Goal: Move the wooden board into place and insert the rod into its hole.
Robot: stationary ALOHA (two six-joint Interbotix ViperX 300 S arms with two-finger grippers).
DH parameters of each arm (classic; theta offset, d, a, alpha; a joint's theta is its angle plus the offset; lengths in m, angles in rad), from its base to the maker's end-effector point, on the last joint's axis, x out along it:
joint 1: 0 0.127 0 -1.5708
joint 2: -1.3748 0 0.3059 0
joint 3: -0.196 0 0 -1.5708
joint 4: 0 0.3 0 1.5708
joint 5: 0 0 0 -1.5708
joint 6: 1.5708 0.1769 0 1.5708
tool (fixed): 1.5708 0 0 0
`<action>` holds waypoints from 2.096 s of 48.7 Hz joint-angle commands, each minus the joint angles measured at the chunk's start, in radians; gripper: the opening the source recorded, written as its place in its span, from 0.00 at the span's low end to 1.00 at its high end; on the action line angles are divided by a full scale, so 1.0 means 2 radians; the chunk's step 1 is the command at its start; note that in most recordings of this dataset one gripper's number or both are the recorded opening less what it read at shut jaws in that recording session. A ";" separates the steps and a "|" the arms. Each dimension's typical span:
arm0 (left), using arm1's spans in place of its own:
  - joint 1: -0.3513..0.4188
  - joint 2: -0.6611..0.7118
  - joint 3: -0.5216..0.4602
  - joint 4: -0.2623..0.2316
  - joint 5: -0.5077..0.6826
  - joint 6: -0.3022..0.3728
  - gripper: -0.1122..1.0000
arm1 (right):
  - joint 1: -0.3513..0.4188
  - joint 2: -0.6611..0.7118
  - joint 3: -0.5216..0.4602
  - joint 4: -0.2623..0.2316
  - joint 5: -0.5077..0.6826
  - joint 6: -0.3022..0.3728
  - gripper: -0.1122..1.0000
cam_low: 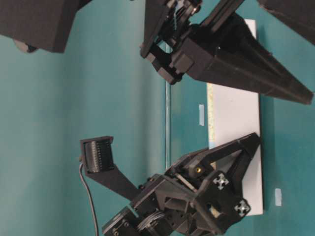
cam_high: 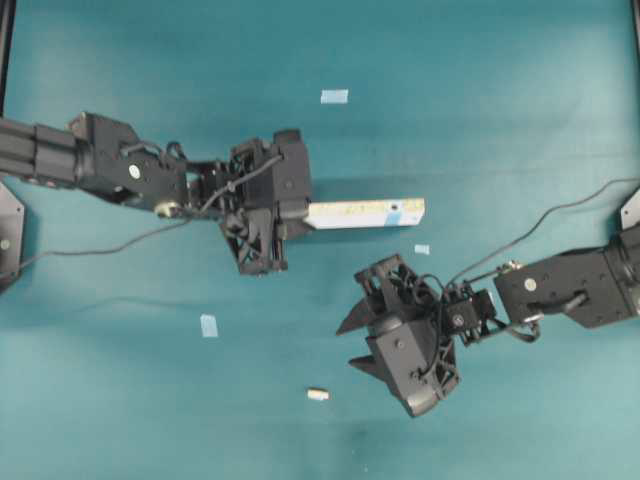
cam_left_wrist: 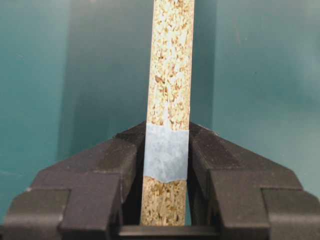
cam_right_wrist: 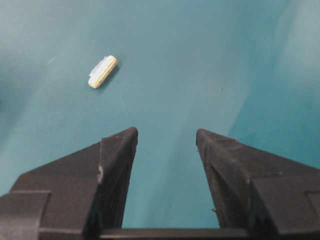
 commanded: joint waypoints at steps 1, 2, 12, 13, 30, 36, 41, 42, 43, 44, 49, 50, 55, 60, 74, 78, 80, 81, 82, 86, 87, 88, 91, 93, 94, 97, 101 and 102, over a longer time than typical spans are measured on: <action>-0.003 -0.008 -0.015 -0.001 -0.012 -0.005 0.30 | -0.001 -0.005 -0.010 -0.001 -0.002 0.001 0.66; -0.003 -0.008 -0.015 -0.001 -0.014 -0.006 0.30 | -0.001 -0.005 -0.010 -0.001 -0.002 0.001 0.66; -0.004 0.002 -0.024 -0.001 -0.030 -0.028 0.30 | -0.001 -0.005 -0.010 -0.001 -0.002 0.001 0.66; -0.004 0.005 -0.026 -0.001 -0.031 -0.031 0.30 | -0.001 -0.005 -0.010 -0.001 -0.002 0.001 0.66; -0.013 0.018 -0.031 -0.001 -0.026 -0.041 0.30 | -0.001 -0.002 -0.011 0.000 -0.002 0.001 0.66; -0.017 0.018 -0.031 -0.001 -0.020 -0.040 0.30 | -0.001 -0.001 -0.010 0.000 -0.002 0.001 0.66; -0.020 0.018 -0.033 -0.001 -0.012 -0.040 0.30 | -0.001 0.000 -0.010 -0.001 -0.002 0.001 0.66; -0.021 0.018 -0.033 0.000 -0.011 -0.040 0.30 | -0.001 0.000 -0.010 0.000 -0.002 0.001 0.66; -0.021 0.018 -0.033 -0.001 -0.008 -0.040 0.30 | -0.001 0.000 -0.010 -0.001 -0.002 0.001 0.66; -0.021 0.017 -0.033 0.000 -0.007 -0.040 0.30 | -0.001 0.000 -0.011 -0.001 -0.002 0.001 0.66; -0.022 0.017 -0.034 0.000 -0.003 -0.041 0.30 | -0.001 0.000 -0.010 -0.001 -0.002 0.001 0.66; -0.022 0.017 -0.034 -0.001 -0.003 -0.041 0.30 | -0.001 0.000 -0.010 -0.001 -0.002 0.001 0.66; -0.022 0.015 -0.033 -0.001 -0.002 -0.041 0.30 | -0.001 0.000 -0.010 -0.001 -0.002 0.001 0.66; -0.022 0.014 -0.034 -0.001 0.003 -0.042 0.30 | -0.001 0.000 -0.010 -0.001 -0.002 0.001 0.66; -0.022 0.014 -0.034 -0.001 0.012 -0.043 0.30 | -0.001 0.000 -0.010 -0.001 -0.002 0.001 0.66; -0.022 0.015 -0.033 -0.001 0.013 -0.043 0.30 | -0.001 0.000 -0.010 -0.001 -0.002 0.001 0.66; -0.022 0.015 -0.034 -0.001 0.013 -0.043 0.30 | -0.001 0.000 -0.010 -0.001 -0.002 0.001 0.66; -0.022 0.015 -0.034 -0.001 0.013 -0.043 0.30 | -0.001 0.000 -0.010 -0.001 -0.002 0.001 0.66; -0.022 0.014 -0.034 -0.001 0.013 -0.043 0.30 | -0.001 0.000 -0.010 -0.001 -0.002 0.001 0.66; -0.023 0.013 -0.034 -0.001 0.013 -0.043 0.30 | -0.001 0.000 -0.010 -0.001 -0.002 0.001 0.66; -0.022 0.012 -0.034 -0.001 0.013 -0.043 0.30 | -0.001 0.000 -0.011 0.000 -0.002 0.001 0.66; -0.023 0.012 -0.034 0.000 0.013 -0.043 0.30 | -0.001 0.000 -0.010 -0.001 -0.002 0.001 0.66; -0.022 0.009 -0.033 0.000 0.013 -0.043 0.30 | -0.001 0.000 -0.010 -0.001 -0.002 0.001 0.66; -0.022 0.008 -0.034 -0.001 0.013 -0.043 0.36 | -0.001 0.000 -0.010 -0.001 -0.002 0.001 0.66; -0.022 0.007 -0.034 -0.001 0.013 -0.043 0.41 | -0.001 0.000 -0.010 -0.001 -0.002 0.001 0.66; -0.022 0.005 -0.034 -0.001 0.013 -0.043 0.47 | -0.001 0.000 -0.010 -0.001 -0.002 0.001 0.66; -0.022 0.002 -0.033 -0.001 0.014 -0.043 0.42 | -0.001 0.000 -0.010 -0.001 -0.002 0.001 0.66; -0.022 0.001 -0.033 0.000 0.013 -0.043 0.42 | -0.001 0.000 -0.010 -0.001 -0.002 0.001 0.66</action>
